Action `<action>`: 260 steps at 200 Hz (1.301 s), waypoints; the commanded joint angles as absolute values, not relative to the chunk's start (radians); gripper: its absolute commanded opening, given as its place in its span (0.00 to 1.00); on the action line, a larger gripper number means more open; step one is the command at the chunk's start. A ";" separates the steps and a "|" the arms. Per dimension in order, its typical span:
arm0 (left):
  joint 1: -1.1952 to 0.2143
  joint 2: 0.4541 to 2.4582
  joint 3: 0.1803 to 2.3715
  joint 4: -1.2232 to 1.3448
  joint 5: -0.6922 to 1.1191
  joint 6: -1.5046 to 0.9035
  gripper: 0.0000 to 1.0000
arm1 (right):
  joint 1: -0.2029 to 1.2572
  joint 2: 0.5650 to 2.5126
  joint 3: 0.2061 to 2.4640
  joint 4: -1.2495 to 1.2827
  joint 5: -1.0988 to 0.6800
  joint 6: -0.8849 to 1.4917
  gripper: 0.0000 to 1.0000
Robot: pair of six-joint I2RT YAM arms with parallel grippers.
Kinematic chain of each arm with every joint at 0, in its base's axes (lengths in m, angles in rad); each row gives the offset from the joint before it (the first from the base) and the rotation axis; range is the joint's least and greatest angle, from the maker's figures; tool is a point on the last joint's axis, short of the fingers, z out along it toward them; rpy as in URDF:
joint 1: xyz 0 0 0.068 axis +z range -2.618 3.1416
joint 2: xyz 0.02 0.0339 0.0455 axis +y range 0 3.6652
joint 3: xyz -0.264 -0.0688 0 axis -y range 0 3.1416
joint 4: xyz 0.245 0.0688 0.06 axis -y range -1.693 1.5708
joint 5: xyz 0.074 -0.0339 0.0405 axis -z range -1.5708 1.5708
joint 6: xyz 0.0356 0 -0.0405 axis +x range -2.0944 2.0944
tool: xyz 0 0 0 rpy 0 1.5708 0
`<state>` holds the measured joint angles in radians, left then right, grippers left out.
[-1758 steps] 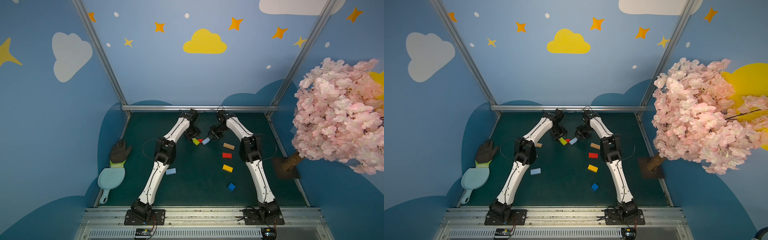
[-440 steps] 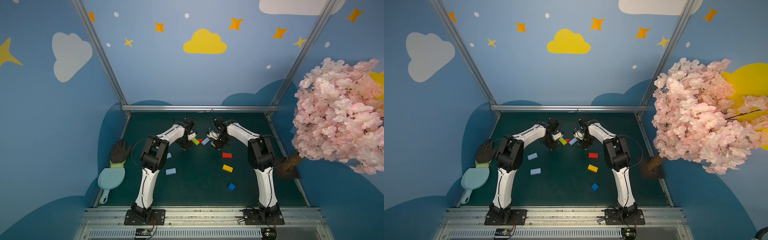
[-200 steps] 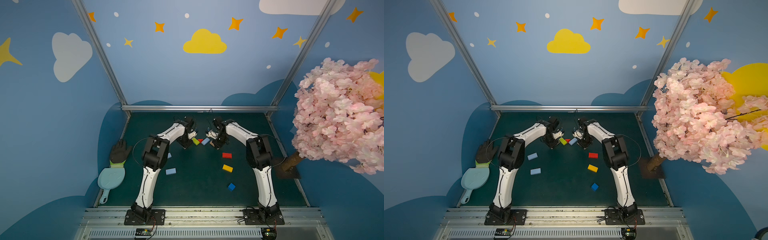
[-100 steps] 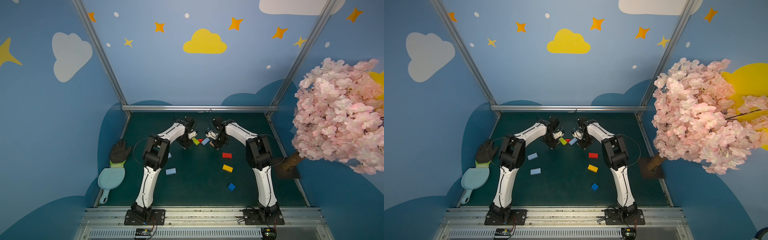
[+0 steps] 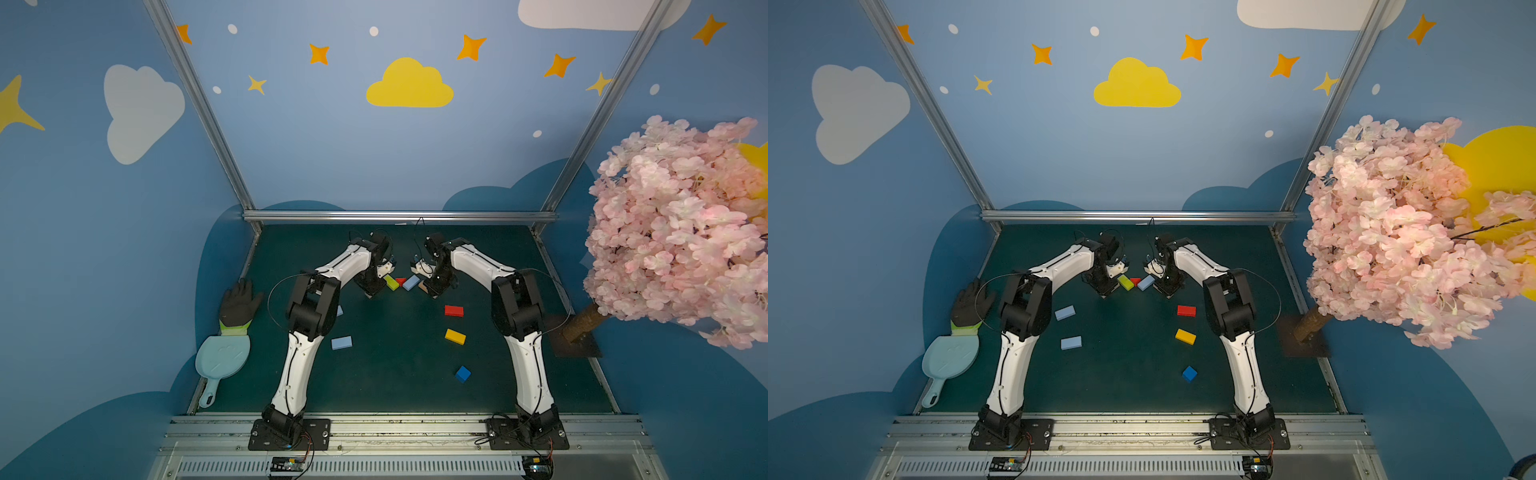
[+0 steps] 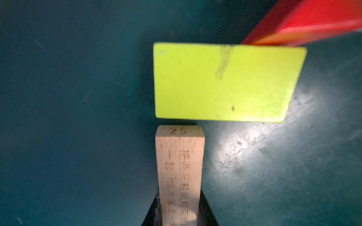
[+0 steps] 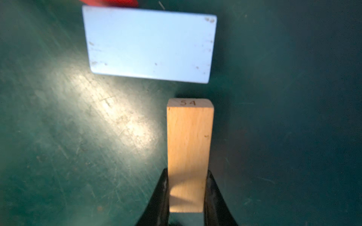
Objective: Assemble a heart with building blocks
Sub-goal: Assemble the building block at the center of the board.
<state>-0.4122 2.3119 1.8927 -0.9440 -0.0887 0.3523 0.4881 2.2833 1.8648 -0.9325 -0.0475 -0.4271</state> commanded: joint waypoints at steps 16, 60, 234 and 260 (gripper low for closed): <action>-0.407 2.365 1.912 -0.914 -0.077 0.345 0.12 | 0.494 2.301 1.884 -0.950 -0.067 -0.430 0.00; -0.406 2.370 1.919 -0.916 -0.072 0.343 0.12 | 0.495 2.304 1.884 -0.950 -0.071 -0.430 0.00; -0.407 2.362 1.898 -0.925 -0.085 0.354 0.19 | 0.503 2.338 1.920 -0.964 -0.066 -0.424 0.00; -0.408 2.362 1.896 -0.925 -0.086 0.356 0.20 | 0.505 2.342 1.924 -0.963 -0.066 -0.423 0.00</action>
<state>-0.4103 2.3249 1.9152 -0.9375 -0.0837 0.3519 0.4934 2.3093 1.9003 -0.9508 -0.0505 -0.4263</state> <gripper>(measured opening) 0.257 0.225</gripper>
